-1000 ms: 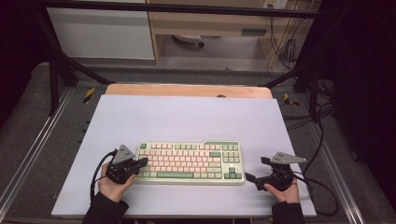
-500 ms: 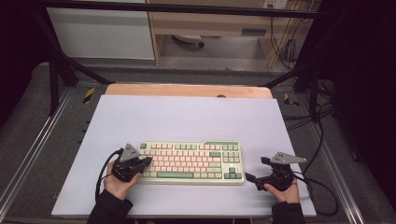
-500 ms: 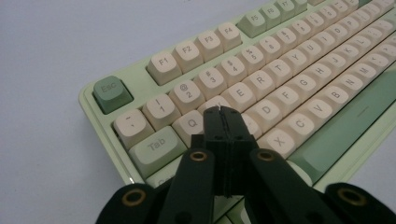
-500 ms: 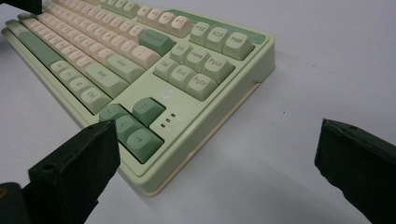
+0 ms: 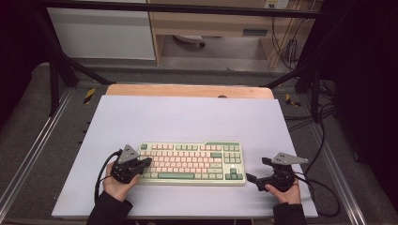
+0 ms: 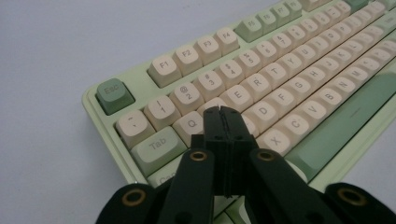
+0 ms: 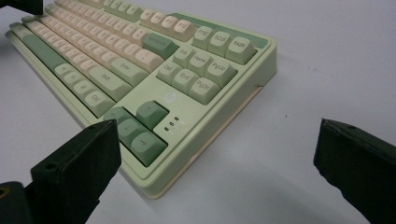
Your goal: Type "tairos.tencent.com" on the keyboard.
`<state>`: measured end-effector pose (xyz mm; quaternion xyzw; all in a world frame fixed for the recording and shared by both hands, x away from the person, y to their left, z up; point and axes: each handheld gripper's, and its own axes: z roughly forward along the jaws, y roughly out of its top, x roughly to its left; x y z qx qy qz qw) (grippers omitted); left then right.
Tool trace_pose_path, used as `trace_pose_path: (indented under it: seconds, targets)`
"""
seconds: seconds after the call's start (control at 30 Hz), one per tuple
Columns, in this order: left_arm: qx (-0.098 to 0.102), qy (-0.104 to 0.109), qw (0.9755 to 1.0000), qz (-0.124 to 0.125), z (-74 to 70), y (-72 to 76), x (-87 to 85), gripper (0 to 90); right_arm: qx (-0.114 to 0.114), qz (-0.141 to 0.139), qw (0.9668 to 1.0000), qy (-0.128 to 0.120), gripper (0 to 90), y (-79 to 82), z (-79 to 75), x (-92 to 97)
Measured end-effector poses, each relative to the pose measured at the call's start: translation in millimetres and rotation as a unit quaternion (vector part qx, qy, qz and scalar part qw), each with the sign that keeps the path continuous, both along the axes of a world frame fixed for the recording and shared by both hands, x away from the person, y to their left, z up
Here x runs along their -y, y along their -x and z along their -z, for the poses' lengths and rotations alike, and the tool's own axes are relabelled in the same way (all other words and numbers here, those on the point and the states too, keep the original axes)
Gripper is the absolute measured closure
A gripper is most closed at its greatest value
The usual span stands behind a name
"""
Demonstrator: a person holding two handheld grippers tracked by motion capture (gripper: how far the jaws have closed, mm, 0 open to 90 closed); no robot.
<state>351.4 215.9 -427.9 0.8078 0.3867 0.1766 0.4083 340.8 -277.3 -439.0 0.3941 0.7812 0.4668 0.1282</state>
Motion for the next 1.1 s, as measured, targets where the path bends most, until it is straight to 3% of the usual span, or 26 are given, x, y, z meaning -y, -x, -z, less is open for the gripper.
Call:
trace_pose_path:
  seconds: [0.3,0.6,1.1]
  targets:
    - [0.004,0.014,0.9998,0.010,-3.7,6.2,-5.4,90.0,-0.001,-0.016,0.9999,0.006,8.6,1.5,-10.6,-16.3]
    - [0.004,0.012,0.9998,0.012,-4.2,7.5,-10.1,90.0,0.001,-0.048,0.9987,0.015,26.0,0.4,-19.7,-48.5]
    - [0.007,0.015,0.9998,0.012,-4.3,6.9,-13.1,90.0,0.000,-0.073,0.9973,-0.012,56.1,-9.7,-29.1,-95.7]
